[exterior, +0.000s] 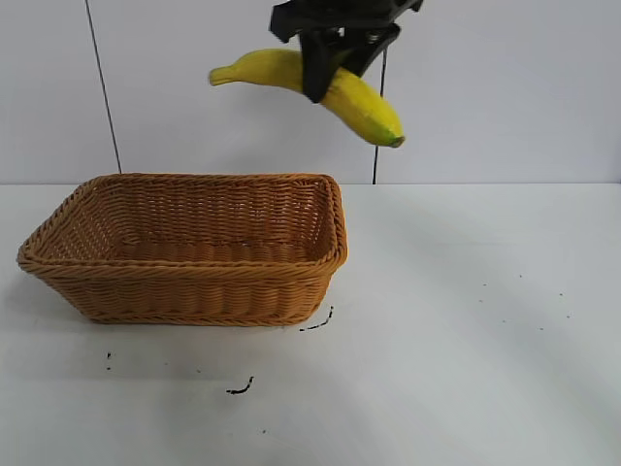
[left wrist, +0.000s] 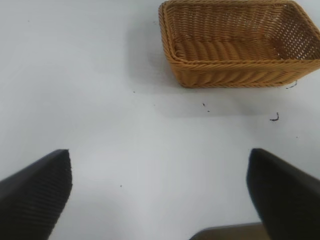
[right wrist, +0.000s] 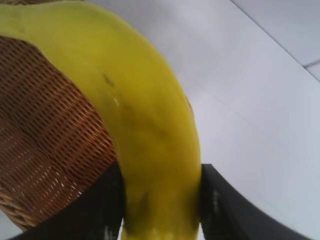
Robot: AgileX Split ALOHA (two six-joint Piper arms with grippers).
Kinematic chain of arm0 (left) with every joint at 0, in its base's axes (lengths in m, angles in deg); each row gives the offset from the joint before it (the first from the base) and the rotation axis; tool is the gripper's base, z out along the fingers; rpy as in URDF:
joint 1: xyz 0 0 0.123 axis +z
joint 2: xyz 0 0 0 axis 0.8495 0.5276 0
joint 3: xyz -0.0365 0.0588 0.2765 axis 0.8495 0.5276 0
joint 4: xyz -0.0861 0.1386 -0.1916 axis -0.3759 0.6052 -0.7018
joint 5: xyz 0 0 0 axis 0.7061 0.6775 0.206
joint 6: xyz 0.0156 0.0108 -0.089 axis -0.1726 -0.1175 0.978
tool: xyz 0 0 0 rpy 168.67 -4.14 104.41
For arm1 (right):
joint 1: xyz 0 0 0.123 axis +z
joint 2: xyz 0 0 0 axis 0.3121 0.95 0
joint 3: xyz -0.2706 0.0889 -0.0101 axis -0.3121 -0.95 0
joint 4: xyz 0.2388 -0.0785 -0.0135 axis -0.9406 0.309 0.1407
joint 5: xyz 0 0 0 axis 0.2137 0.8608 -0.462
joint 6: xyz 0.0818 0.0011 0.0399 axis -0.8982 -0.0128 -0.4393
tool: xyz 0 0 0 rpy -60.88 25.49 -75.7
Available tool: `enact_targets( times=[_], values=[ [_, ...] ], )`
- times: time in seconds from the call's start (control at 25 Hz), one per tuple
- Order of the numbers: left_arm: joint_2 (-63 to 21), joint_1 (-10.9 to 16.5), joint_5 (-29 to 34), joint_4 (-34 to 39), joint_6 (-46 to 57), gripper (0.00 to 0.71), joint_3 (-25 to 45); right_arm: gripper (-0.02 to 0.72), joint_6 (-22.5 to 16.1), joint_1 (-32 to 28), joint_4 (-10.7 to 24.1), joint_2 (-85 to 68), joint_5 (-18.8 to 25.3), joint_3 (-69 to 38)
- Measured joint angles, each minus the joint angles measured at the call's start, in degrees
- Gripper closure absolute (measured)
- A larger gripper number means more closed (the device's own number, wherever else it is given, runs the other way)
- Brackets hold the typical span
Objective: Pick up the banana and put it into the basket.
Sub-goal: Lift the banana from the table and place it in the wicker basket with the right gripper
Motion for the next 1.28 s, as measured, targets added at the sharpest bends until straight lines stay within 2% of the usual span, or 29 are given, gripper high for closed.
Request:
enact_targets(
  times=[0.12, 0.2, 0.4, 0.72, 0.88, 1.16, 1.2, 1.28],
  values=[
    [0.0, 0.0, 0.0, 0.0, 0.0, 0.02, 0.0, 0.399, 5.69, 4.34, 0.46, 2.34, -5.47, 0.2],
    [0.0, 0.0, 0.0, 0.0, 0.0, 0.02, 0.0, 0.399, 8.17, 6.5, 1.54, 4.11, -8.9, 0.2],
    [0.0, 0.0, 0.0, 0.0, 0.0, 0.02, 0.0, 0.399, 9.36, 8.36, 3.69, 8.56, -15.69, 0.2],
    [0.0, 0.0, 0.0, 0.0, 0.0, 0.02, 0.0, 0.399, 9.63, 8.36, 7.61, 14.36, -19.96, -0.28],
    [0.0, 0.0, 0.0, 0.0, 0.0, 0.02, 0.0, 0.399, 9.63, 8.03, 7.85, 15.56, -21.88, -0.47],
    [0.0, 0.0, 0.0, 0.0, 0.0, 0.02, 0.0, 0.399, 9.63, 7.66, 6.76, 15.56, -21.96, -0.54],
    [0.0, 0.0, 0.0, 0.0, 0.0, 0.02, 0.0, 0.381, 9.63, 7.66, 5.94, 15.56, -22.01, -0.54],
    [0.0, 0.0, 0.0, 0.0, 0.0, 0.02, 0.0, 0.255, 9.63, 7.66, 4.18, 15.56, -22.13, -0.54]
  ],
)
